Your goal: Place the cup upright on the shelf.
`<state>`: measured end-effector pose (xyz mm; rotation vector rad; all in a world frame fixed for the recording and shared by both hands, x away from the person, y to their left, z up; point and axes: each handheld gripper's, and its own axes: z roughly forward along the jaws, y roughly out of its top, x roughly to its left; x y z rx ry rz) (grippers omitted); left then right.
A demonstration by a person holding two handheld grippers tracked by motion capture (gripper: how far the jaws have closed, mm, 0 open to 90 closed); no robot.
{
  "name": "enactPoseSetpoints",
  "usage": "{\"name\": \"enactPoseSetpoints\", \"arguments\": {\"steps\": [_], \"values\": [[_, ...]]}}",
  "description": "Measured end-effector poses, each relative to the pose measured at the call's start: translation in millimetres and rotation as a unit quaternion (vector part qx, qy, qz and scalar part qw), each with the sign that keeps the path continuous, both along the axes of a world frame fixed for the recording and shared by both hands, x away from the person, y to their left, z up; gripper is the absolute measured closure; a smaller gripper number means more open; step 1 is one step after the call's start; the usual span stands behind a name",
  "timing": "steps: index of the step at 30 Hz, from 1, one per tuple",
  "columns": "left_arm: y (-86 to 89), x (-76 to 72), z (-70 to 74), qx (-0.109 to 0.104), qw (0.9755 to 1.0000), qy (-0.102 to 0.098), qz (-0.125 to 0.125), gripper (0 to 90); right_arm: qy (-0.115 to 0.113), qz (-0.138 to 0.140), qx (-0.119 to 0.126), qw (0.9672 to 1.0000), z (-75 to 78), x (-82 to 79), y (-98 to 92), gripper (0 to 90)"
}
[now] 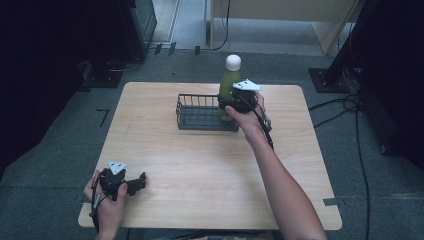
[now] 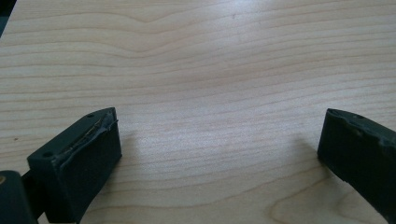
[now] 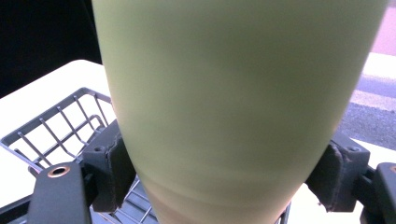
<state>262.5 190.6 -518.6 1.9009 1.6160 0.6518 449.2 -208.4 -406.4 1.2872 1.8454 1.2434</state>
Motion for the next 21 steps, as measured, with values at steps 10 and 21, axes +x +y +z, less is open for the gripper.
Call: {"name": "enactPoseSetpoints", "arguments": {"steps": [10,21], "values": [[0.3,-0.1,0.1,-0.002,1.0,0.0,0.0,0.0,-0.016,-0.016,0.004,0.9997,-4.7,-3.5,3.3,19.9],[0.1,0.0,0.0,0.0,1.0,0.0,0.0,0.0,0.017,0.003,0.016,0.9997,-4.5,-7.9,-2.8,0.0]]}}
